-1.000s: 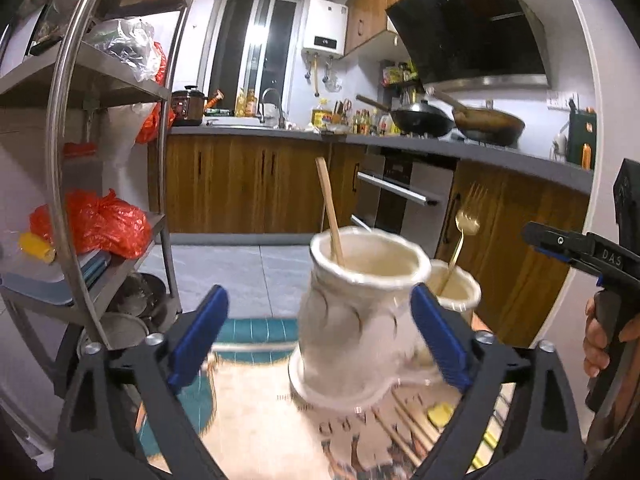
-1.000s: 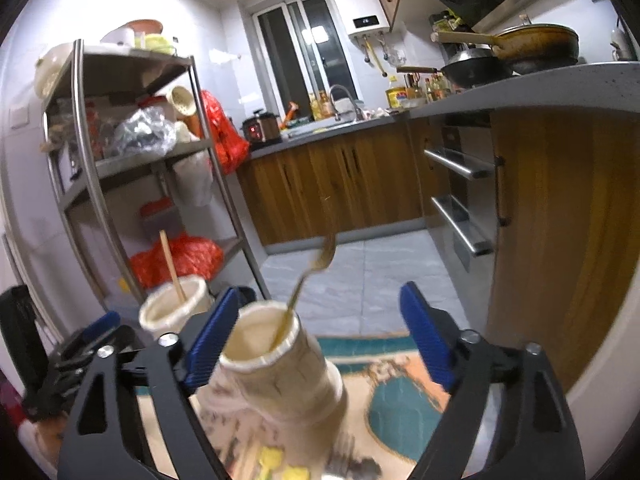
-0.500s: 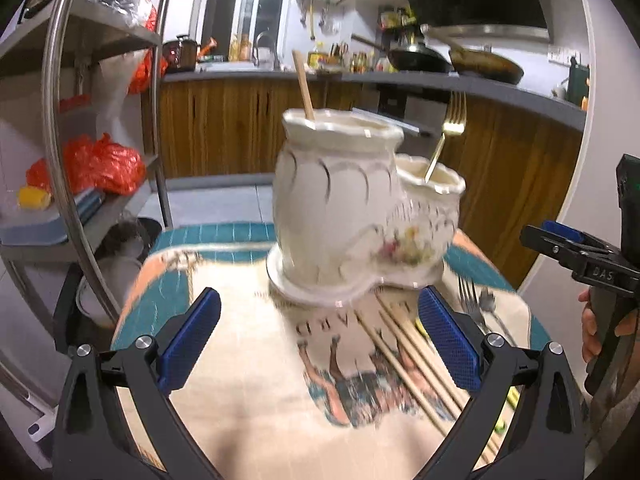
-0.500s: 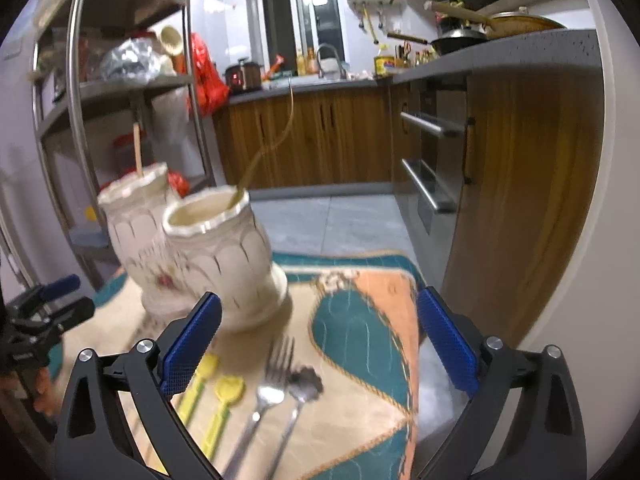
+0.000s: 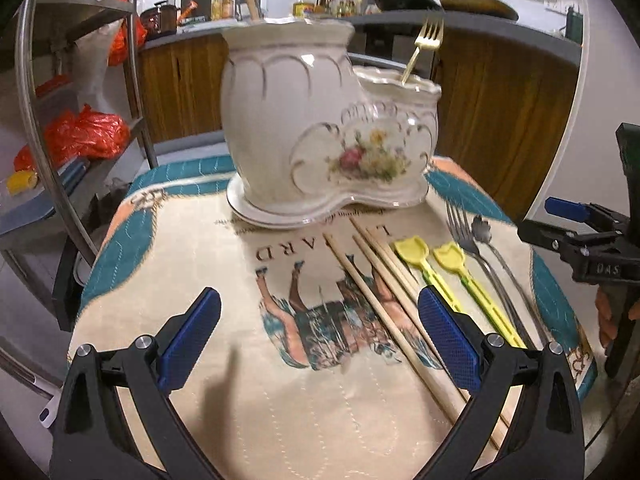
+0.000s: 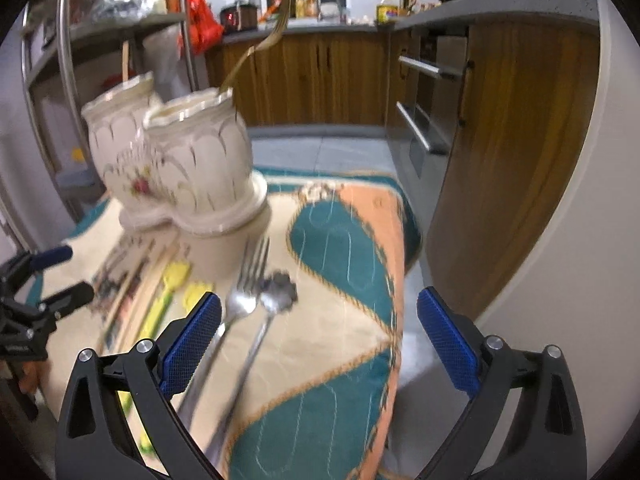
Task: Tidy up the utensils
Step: 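Move both tools back down to the utensils on the cloth, then grasp another chopstick with the left tool while the right tool grasps a silver flower spoon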
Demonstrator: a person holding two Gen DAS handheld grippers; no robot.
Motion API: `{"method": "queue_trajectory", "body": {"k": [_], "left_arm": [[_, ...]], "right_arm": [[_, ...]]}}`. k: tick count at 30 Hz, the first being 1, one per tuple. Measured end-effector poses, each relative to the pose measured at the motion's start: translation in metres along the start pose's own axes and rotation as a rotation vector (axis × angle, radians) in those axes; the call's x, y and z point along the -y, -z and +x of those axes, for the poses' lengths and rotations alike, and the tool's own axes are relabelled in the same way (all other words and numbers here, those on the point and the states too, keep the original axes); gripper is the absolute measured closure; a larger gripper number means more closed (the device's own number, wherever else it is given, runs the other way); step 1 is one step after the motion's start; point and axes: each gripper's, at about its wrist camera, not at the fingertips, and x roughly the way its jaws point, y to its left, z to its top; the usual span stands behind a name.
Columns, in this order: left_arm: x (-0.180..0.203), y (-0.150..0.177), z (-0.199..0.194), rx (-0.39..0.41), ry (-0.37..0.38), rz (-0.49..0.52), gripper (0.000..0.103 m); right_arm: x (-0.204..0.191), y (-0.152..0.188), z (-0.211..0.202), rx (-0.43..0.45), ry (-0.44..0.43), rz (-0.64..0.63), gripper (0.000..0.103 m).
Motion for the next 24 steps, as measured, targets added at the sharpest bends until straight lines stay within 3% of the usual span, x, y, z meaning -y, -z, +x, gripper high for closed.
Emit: {"method": "queue_trajectory", "body": {"k": [8, 17, 22, 24], "left_arm": [[0.007, 0.004, 0.017, -0.102, -0.04, 0.008, 0.006], [0.016, 0.002, 0.025, -0.159, -0.077, 0.042, 0.006], [0.015, 0.002, 0.024, -0.167, -0.055, 0.045, 0.013], [0.016, 0.001, 0.023, -0.168, -0.05, 0.046, 0.024]], "right_arm": [[-0.001, 0.008, 0.004, -0.076, -0.002, -0.003, 0.006], [-0.013, 0.009, 0.016, -0.131, -0.04, -0.02, 0.008], [-0.015, 0.009, 0.019, -0.146, -0.038, -0.031, 0.037], [-0.017, 0.009, 0.018, -0.15, -0.042, -0.035, 0.046]]}}
